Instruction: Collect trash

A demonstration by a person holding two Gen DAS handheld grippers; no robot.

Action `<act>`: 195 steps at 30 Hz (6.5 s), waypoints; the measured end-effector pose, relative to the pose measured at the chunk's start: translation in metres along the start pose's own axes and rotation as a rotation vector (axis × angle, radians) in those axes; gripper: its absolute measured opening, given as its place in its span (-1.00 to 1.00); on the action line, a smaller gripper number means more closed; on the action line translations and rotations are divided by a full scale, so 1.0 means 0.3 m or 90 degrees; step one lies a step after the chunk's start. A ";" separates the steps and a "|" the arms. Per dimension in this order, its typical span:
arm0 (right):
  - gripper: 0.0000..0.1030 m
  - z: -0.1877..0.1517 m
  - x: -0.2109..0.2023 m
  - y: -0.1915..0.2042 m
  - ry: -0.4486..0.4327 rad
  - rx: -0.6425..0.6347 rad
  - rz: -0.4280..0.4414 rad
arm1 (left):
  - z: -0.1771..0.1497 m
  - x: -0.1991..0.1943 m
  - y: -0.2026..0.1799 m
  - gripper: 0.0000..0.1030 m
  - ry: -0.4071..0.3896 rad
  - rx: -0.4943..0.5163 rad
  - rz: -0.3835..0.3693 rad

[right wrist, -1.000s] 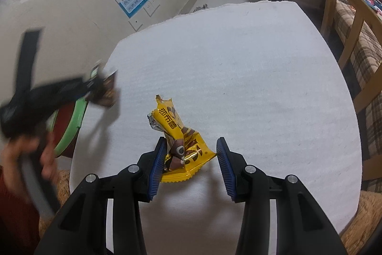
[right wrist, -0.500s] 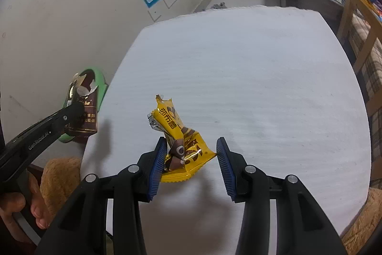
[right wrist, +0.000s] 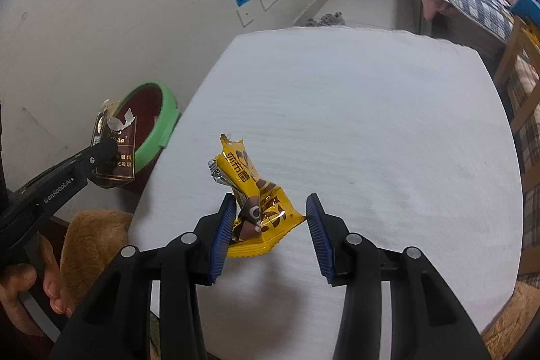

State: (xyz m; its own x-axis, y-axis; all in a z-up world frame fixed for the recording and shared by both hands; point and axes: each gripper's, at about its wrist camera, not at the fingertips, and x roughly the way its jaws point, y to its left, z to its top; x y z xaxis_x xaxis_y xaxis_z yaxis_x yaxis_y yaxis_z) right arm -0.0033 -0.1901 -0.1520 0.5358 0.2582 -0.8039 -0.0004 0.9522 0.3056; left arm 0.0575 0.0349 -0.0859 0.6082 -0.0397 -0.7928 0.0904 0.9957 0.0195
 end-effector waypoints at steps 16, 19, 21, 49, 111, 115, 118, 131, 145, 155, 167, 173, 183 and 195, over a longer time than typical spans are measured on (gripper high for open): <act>-0.18 0.065 0.006 0.208 -0.013 -0.076 0.033 | -0.012 -0.030 0.162 -0.61 -0.020 -0.043 0.040; -0.18 0.064 0.010 0.233 -0.011 -0.087 0.036 | -0.016 -0.029 0.184 -0.61 -0.019 -0.050 0.044; -0.18 0.066 0.015 0.243 -0.008 -0.093 0.037 | -0.023 -0.027 0.193 -0.61 -0.016 -0.051 0.046; -0.18 0.221 0.088 0.488 -0.026 -0.178 0.092 | 0.005 0.015 0.399 -0.61 -0.012 -0.106 0.108; -0.17 0.380 0.407 0.689 0.046 -0.258 0.084 | 0.107 0.239 0.588 -0.60 0.053 -0.158 0.119; -0.17 0.382 0.416 0.711 0.048 -0.267 0.083 | 0.105 0.243 0.597 -0.60 0.057 -0.170 0.119; -0.17 0.388 0.422 0.730 0.045 -0.277 0.083 | 0.109 0.246 0.599 -0.60 0.057 -0.169 0.120; 0.19 0.399 0.433 0.725 0.040 -0.286 0.075 | 0.125 0.233 0.615 0.29 0.039 -0.182 0.138; 0.86 0.316 0.019 0.450 -0.120 -0.204 0.113 | 0.140 -0.118 0.434 0.89 -0.120 -0.192 0.148; 0.86 0.167 -0.348 0.291 -0.408 -0.168 0.081 | 0.161 -0.413 0.220 0.89 -0.319 -0.133 0.227; 0.86 0.069 -0.385 0.161 -0.400 -0.150 0.006 | 0.184 -0.493 0.007 0.89 -0.333 -0.052 0.207; 0.86 0.038 -0.385 0.128 -0.395 -0.139 -0.009 | 0.177 -0.515 -0.026 0.89 -0.340 -0.042 0.198; 0.86 0.024 -0.386 0.117 -0.394 -0.137 -0.017 | 0.160 -0.541 -0.024 0.89 -0.339 -0.061 0.197; 0.86 0.016 -0.376 0.100 -0.383 -0.139 -0.018 | 0.163 -0.546 -0.011 0.89 -0.328 -0.071 0.193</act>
State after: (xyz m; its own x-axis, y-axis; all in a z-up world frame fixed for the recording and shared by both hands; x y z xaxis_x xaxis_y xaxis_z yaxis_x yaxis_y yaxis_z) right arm -0.0597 -0.1915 -0.0499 0.9185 0.1554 -0.3636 -0.1165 0.9851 0.1266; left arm -0.0038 0.0342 0.0736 0.8999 0.2392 -0.3645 -0.2123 0.9707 0.1128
